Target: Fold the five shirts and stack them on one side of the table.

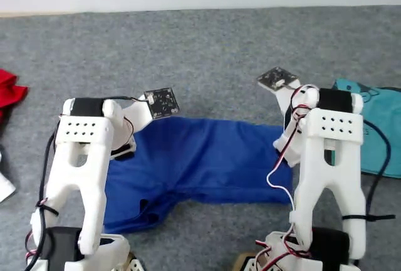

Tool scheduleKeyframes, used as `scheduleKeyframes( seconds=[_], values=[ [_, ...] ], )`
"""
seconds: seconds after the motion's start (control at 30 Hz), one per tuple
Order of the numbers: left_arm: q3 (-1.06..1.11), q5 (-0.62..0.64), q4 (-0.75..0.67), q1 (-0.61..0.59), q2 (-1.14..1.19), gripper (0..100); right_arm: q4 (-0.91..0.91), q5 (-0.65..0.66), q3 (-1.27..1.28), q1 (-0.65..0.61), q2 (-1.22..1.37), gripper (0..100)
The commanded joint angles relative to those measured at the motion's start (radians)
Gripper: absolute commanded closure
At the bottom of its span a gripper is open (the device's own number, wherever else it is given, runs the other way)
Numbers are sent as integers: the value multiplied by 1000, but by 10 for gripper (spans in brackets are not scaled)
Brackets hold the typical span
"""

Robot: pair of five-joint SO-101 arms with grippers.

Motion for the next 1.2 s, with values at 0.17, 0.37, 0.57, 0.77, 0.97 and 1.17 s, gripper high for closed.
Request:
scheduleKeyframes(
  seconds=[0.17,0.37,0.57,0.77,0.97,1.17],
  values=[
    [16,239,-180,-5,-26,848,-251,-150,-5,-44,107,869],
    [22,304,-190,-17,-28,848,-386,-161,-14,-51,344,965],
    [15,310,-198,-89,-28,848,-401,-212,-160,-47,541,965],
    [16,310,-198,-104,-28,848,-400,-212,-391,-45,737,965],
    [16,310,-196,-104,-28,848,-246,-212,-608,-58,822,962],
    [15,310,-196,-104,-28,848,-7,-207,-744,-61,774,961]
  ],
)
